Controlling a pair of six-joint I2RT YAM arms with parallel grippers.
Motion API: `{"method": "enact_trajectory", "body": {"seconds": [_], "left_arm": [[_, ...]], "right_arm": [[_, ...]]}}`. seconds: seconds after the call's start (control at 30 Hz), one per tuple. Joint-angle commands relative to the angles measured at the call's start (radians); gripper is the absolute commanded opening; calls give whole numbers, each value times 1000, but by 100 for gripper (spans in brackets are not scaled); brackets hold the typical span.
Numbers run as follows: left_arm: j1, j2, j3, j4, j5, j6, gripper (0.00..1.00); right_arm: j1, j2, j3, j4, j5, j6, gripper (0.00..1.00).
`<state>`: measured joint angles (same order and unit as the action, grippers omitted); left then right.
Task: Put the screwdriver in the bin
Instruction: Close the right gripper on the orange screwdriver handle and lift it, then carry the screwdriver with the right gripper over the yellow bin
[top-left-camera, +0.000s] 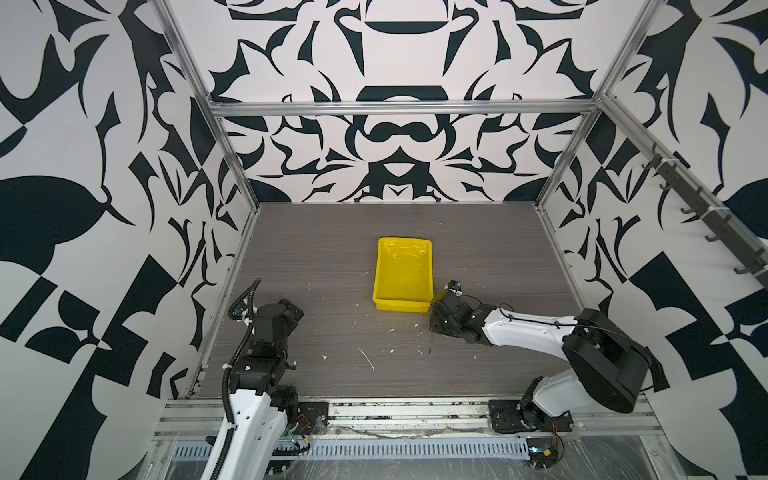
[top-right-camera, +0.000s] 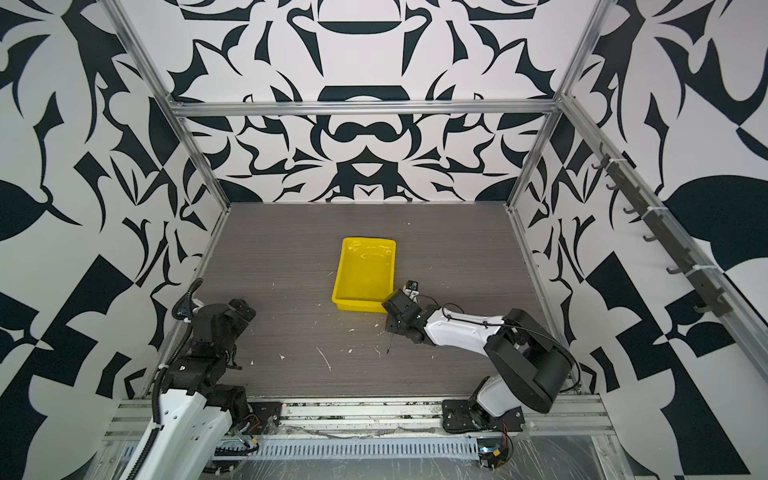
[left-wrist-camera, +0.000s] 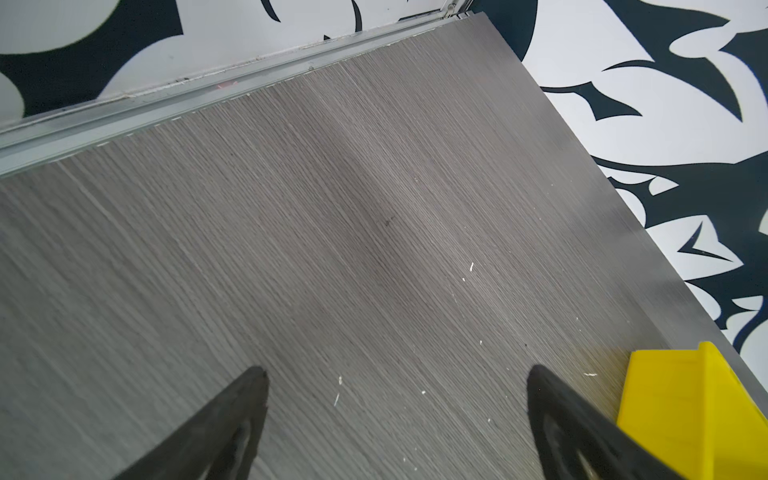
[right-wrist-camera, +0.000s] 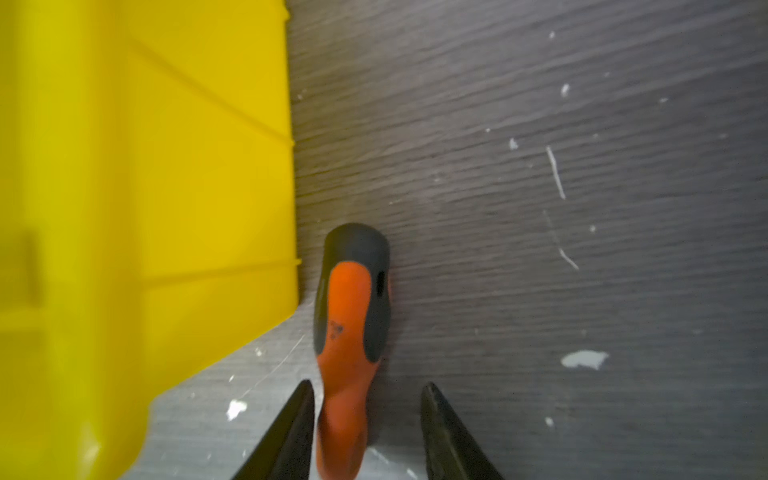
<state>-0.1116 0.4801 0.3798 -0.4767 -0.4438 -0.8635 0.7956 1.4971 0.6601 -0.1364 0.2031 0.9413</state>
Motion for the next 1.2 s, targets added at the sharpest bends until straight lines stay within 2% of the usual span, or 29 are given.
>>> {"method": "enact_trajectory", "body": {"seconds": [0.0,0.23,0.5,0.7,0.77,0.9,1.03,1.17], "left_arm": [[1,15,-13,21,7,-2,100],[1,67,8,13,4,-4,100],[1,57,-2,24,5,-3,100],[1,52,3,5,7,-12,100],[1,44,1,1,11,-12,100],[1,24,-9,6,11,-13,100],[1,17,-11,6,11,-12,100],[1,20,-12,14,19,-12,100]], "right_arm": [[18,-2,32,-17,75,12,45],[25,40,37,-36,123,18,40],[25,69,26,-51,149,47,34],[25,30,38,-100,179,69,21],[25,15,26,-103,204,82,12],[25,-28,14,-152,256,116,6],[25,-113,43,-237,323,74,6],[25,-201,133,-337,377,-26,6]]}}
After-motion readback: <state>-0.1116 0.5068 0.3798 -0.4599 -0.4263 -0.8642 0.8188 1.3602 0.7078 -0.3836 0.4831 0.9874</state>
